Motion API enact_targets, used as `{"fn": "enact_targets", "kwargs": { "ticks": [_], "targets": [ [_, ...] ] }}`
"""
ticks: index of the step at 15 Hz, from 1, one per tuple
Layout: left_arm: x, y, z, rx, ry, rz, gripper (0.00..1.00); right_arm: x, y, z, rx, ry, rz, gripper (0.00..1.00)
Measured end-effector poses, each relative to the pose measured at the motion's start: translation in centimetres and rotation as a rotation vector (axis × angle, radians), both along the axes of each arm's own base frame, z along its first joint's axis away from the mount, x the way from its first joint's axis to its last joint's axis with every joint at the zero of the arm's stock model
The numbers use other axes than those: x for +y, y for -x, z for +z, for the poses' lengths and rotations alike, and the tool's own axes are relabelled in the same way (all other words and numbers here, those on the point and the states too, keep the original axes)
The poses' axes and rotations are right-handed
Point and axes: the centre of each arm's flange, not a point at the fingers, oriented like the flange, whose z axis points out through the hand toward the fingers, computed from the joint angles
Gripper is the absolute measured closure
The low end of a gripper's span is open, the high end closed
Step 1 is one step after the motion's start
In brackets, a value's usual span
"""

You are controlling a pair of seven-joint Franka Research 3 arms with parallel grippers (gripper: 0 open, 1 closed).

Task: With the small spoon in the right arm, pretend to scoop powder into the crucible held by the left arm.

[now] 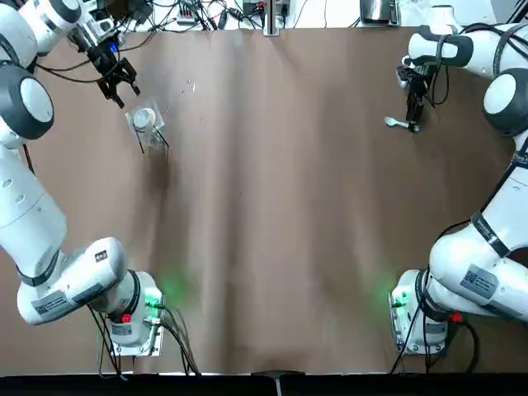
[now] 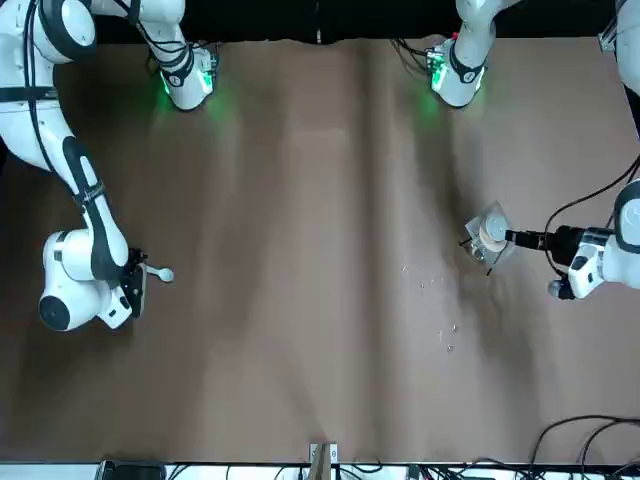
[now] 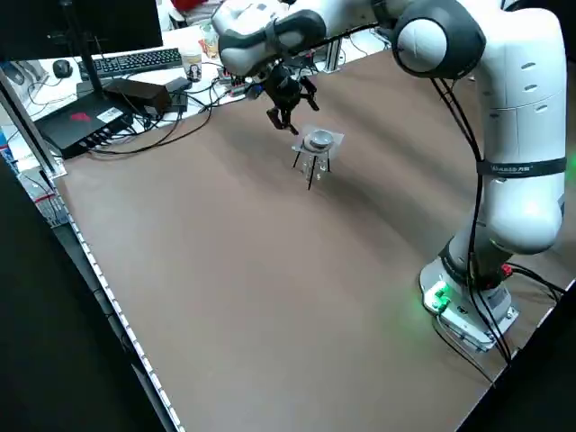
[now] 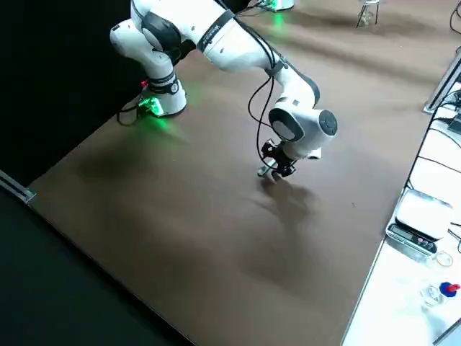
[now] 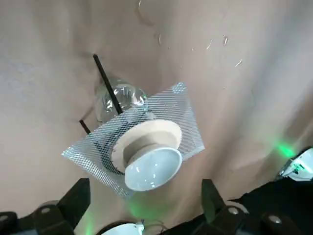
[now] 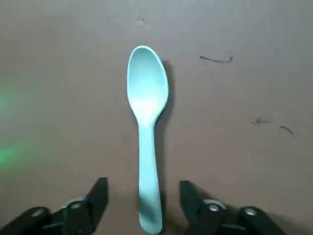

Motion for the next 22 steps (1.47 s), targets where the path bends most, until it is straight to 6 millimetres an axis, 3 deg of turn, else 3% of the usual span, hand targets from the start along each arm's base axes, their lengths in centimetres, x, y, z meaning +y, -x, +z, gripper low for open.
{"fn": "enact_targets", "kwargs": {
  "ticks": [1,5,6,7,9,11,13,15,17,20,22],
  "targets": [
    [0.0,-0.1,1.0,-0.015,-0.019,-0.006,0.0,0.0,-0.1,0.2,-0.006,0.0,0.0,0.26],
    [-1.6,-0.4,5.6,-0.078,-0.154,-0.088,0.0,1.4,-1.0,2.7,-0.032,0.043,-0.065,0.2],
    [-4.1,-0.8,8.3,-0.113,-0.236,-0.134,0.0,4.3,-1.1,4.8,0.0,0.09,-0.133,0.2],
    [-5.9,-0.9,9.6,-0.131,-0.265,-0.148,0.0,6.3,-1.2,6.2,0.016,0.116,-0.168,0.19],
    [-9.9,-1.0,11.7,-0.153,-0.312,-0.147,0.0,10.3,-0.9,8.9,0.055,0.182,-0.248,0.19],
    [-13.9,-1.1,13.0,-0.167,-0.347,-0.134,0.0,13.0,-0.8,11.6,0.07,0.235,-0.312,0.18],
    [-16.5,-1.1,14.4,-0.195,-0.36,-0.143,0.0,12.8,-1.1,14.7,0.065,0.265,-0.352,0.15],
    [-17.3,-0.8,16.6,-0.233,-0.367,-0.14,0.0,11.1,-1.2,17.8,0.082,0.289,-0.377,0.07],
    [-17.8,0.0,19.1,-0.275,-0.393,-0.15,0.0,9.9,-1.1,20.0,0.105,0.306,-0.392,0.07],
    [-19.2,1.7,22.7,-0.324,-0.495,-0.197,0.0,9.7,-1.1,23.6,0.062,0.331,-0.437,0.05],
    [-19.9,3.0,25.1,-0.352,-0.525,-0.201,0.0,10.2,-0.7,27.5,-0.002,0.361,-0.49,0.04]
  ]
}}
